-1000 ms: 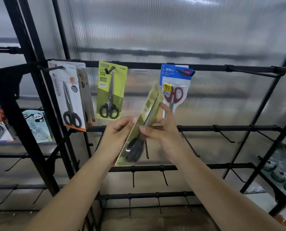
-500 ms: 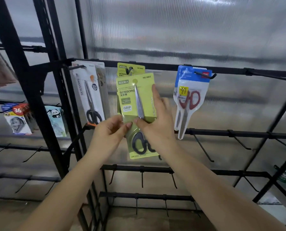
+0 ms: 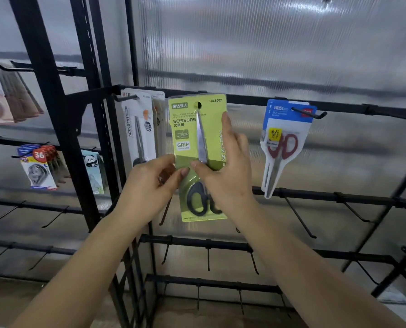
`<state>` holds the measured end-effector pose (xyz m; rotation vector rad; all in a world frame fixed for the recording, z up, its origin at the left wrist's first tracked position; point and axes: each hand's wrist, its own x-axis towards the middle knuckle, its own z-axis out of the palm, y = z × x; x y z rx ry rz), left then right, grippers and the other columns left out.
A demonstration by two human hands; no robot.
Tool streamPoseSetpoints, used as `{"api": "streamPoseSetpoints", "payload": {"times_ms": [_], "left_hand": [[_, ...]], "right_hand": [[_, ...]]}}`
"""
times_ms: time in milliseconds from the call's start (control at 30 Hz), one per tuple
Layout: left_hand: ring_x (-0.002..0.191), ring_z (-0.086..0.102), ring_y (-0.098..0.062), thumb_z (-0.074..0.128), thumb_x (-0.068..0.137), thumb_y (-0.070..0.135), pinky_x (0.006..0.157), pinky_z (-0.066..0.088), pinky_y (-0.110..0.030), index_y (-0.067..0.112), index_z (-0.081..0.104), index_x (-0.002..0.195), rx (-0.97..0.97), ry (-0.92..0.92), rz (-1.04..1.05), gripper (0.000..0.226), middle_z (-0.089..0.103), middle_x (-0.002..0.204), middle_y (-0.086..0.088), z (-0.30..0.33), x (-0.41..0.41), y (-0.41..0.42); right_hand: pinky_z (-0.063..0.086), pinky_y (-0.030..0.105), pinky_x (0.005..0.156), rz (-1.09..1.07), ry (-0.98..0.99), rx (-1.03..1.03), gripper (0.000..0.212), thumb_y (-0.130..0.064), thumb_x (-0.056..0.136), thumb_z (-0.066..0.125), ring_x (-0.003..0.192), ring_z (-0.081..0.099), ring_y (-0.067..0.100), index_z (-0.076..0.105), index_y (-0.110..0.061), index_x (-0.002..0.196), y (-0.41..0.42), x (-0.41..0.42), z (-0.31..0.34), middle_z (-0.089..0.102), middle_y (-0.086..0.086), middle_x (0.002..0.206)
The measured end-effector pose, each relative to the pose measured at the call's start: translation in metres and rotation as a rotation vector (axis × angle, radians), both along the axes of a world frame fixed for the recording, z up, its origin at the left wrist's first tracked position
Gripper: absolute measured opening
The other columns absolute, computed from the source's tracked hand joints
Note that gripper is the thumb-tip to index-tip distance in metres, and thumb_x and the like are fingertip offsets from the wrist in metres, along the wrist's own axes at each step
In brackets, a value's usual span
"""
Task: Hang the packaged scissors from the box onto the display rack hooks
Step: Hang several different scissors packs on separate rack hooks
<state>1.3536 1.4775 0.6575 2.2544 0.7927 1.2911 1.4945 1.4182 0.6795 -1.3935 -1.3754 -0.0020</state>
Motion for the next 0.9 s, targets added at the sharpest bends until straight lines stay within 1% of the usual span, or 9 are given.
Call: {"api": "streamPoseSetpoints", "payload": {"times_ms": [100,200,300,400,500,567,733,833,900], "left_hand": [[0.068,0.063,-0.012,0.058,0.085,0.036,0.064,0.050,-0.026,0.041,0.063,0.093,-0.081,-0.089,-0.043,0.011,0.070,0.074,0.001,0.002,0.000,0.004],[0.070,0.064,-0.012,0.062,0.090,0.029,0.069,0.051,-0.029,0.031,0.066,0.094,-0.117,-0.077,-0.027,0.006,0.070,0.075,0.002,0.001,-0.001,0.006],[0.075,0.065,-0.014,0.061,0.090,0.025,0.071,0.050,-0.029,0.023,0.067,0.098,-0.146,-0.017,0.013,0.010,0.069,0.076,0.000,-0.002,-0.003,0.009],[0.080,0.064,-0.014,0.060,0.091,0.022,0.071,0.048,-0.023,0.021,0.069,0.098,-0.174,0.003,0.017,0.012,0.069,0.081,0.003,-0.003,-0.004,0.012],[0.083,0.062,-0.011,0.058,0.092,0.019,0.070,0.046,-0.017,0.021,0.069,0.097,-0.167,0.020,0.022,0.013,0.068,0.084,0.007,-0.003,-0.007,0.011],[0.084,0.061,-0.008,0.057,0.092,0.019,0.073,0.045,-0.017,0.021,0.069,0.096,-0.163,0.037,0.021,0.013,0.067,0.085,0.009,-0.002,-0.009,0.010],[0.083,0.060,-0.004,0.058,0.092,0.018,0.072,0.044,-0.011,0.019,0.070,0.097,-0.158,0.040,0.013,0.013,0.065,0.084,0.015,-0.005,-0.009,0.009],[0.088,0.064,-0.012,0.059,0.091,0.018,0.079,0.048,-0.022,0.016,0.072,0.097,-0.189,0.035,0.005,0.014,0.070,0.090,0.002,-0.009,-0.009,0.009],[0.085,0.064,-0.012,0.059,0.091,0.018,0.075,0.046,-0.013,0.016,0.072,0.096,-0.190,0.059,0.005,0.014,0.070,0.090,0.001,-0.013,-0.011,0.010]], "right_hand": [[0.024,-0.010,0.074,0.004,0.057,-0.066,0.095,-0.014,0.080,0.073,0.101,0.035,0.000,0.010,-0.022,0.151,0.002,0.000,0.005,0.030,-0.007,0.111],[0.025,-0.002,0.076,0.008,0.064,-0.111,0.095,-0.017,0.081,0.072,0.100,0.035,0.000,0.008,-0.022,0.151,0.003,0.000,0.006,0.030,-0.005,0.110],[0.023,0.003,0.078,-0.001,0.039,-0.162,0.095,-0.020,0.082,0.071,0.099,0.036,0.004,0.006,-0.021,0.151,0.006,0.000,0.011,0.029,-0.003,0.111],[0.021,0.004,0.076,-0.052,-0.075,-0.231,0.093,-0.020,0.086,0.067,0.095,0.034,0.005,0.002,-0.019,0.152,0.018,0.006,0.019,0.028,0.000,0.116],[0.027,0.011,0.078,-0.143,-0.215,-0.287,0.092,-0.017,0.088,0.064,0.095,0.037,0.007,-0.003,-0.019,0.151,0.036,0.016,0.026,0.029,0.008,0.129],[0.032,0.017,0.078,-0.188,-0.265,-0.345,0.094,-0.019,0.089,0.064,0.094,0.040,0.011,-0.006,-0.019,0.151,0.047,0.022,0.029,0.028,0.010,0.131],[0.035,0.024,0.075,-0.222,-0.273,-0.416,0.093,-0.022,0.091,0.061,0.088,0.040,0.014,-0.011,-0.021,0.150,0.067,0.029,0.030,0.029,0.011,0.130],[0.036,0.024,0.078,-0.250,-0.287,-0.414,0.089,-0.022,0.091,0.060,0.093,0.041,0.017,-0.007,-0.020,0.151,0.070,0.031,0.029,0.029,0.012,0.130],[0.037,0.025,0.085,-0.268,-0.308,-0.406,0.083,-0.021,0.091,0.060,0.106,0.042,0.020,0.003,-0.018,0.151,0.065,0.031,0.027,0.028,0.011,0.131]]}}
